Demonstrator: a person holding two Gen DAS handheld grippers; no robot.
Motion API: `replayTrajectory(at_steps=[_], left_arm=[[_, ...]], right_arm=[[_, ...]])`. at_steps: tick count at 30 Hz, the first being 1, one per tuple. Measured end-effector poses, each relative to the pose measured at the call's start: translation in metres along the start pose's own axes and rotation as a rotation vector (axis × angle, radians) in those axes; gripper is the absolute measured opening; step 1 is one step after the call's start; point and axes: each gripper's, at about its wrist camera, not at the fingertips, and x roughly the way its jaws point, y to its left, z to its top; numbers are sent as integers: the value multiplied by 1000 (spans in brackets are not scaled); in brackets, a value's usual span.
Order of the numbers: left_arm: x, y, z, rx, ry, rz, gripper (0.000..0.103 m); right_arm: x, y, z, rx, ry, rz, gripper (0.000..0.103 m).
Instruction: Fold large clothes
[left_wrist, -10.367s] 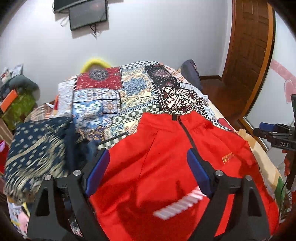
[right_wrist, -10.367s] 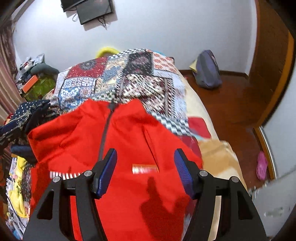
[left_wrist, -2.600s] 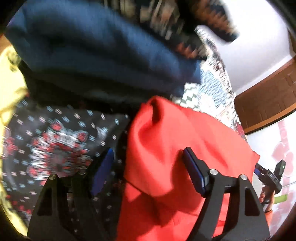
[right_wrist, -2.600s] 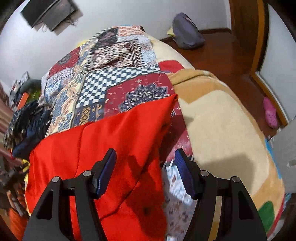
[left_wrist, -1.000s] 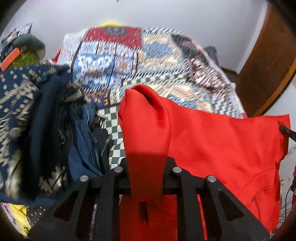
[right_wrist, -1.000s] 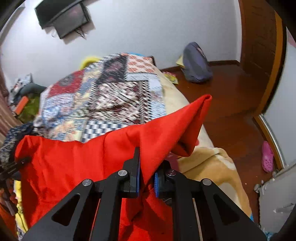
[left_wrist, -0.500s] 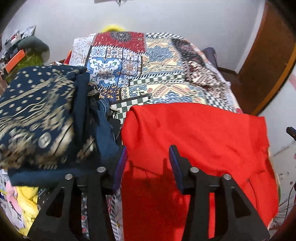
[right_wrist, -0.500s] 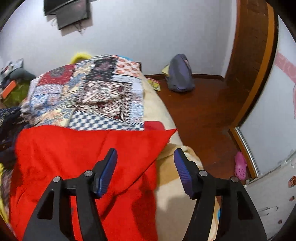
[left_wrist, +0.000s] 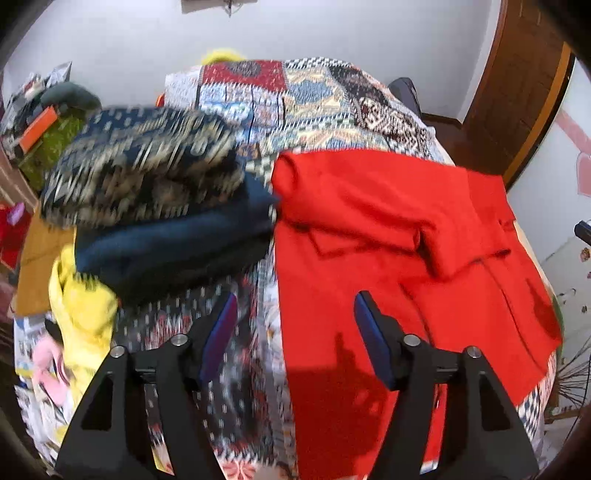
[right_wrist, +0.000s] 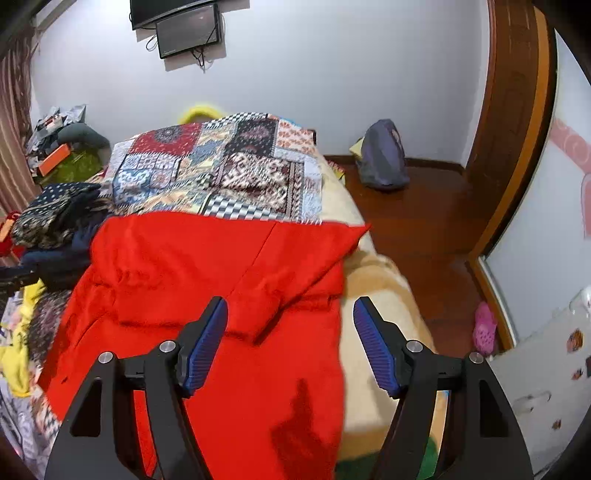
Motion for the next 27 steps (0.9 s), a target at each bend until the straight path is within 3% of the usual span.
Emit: replayTrajectory(at_steps=[10, 14, 17, 27], left_arm=[[27, 10, -72, -61, 170, -129, 66], [43, 7, -92, -92, 230, -170, 66], [50, 1, -109, -89, 278, -243, 66], [53, 8, -132, -205, 243, -342, 66]], right_arm=[[3, -2, -59, 12, 137, -15, 67], [9, -12, -83, 59, 192, -6, 67], [12, -20, -101, 123, 230, 24, 67], [30, -34, -138, 218, 277, 56, 67]])
